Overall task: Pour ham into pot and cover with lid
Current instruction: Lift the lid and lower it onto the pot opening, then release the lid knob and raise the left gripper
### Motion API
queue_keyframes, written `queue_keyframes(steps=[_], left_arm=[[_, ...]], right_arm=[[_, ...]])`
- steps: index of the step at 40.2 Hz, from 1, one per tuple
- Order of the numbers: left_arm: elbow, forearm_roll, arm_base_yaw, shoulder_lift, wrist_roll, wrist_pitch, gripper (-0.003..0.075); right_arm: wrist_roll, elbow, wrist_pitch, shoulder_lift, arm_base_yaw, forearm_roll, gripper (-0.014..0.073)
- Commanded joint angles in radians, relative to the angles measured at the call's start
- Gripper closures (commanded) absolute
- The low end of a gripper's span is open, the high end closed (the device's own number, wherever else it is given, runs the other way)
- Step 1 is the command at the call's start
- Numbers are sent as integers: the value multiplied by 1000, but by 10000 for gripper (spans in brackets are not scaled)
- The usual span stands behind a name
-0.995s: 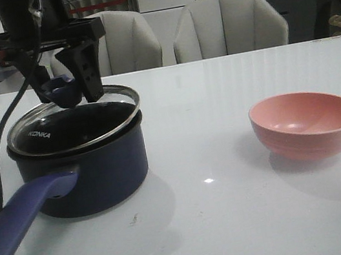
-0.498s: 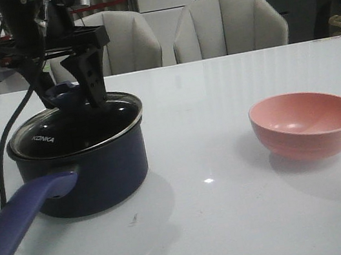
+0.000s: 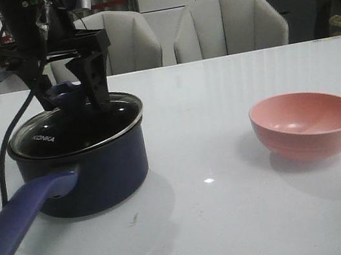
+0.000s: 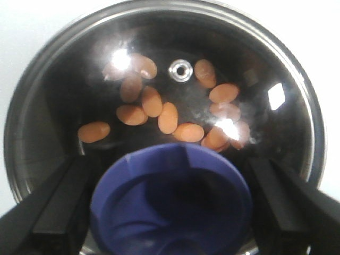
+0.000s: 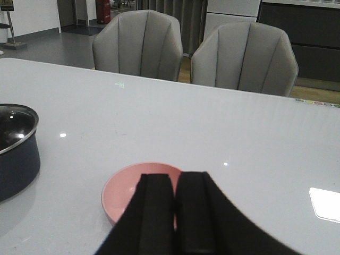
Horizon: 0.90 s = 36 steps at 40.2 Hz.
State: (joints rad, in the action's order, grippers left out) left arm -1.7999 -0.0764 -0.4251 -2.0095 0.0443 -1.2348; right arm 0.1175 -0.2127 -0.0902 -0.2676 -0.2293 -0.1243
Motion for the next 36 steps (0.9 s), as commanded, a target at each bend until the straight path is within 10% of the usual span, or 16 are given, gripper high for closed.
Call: queue_keyframes(steps=[1,36], left_arm=[[-28,1,-6,63,-2,-35,166],[21,41,-6,152,-4,-35,167]], right_arm=[[0,-28,79,-7,1,-2,430],[0,-28,79,-7,1,-2,430]])
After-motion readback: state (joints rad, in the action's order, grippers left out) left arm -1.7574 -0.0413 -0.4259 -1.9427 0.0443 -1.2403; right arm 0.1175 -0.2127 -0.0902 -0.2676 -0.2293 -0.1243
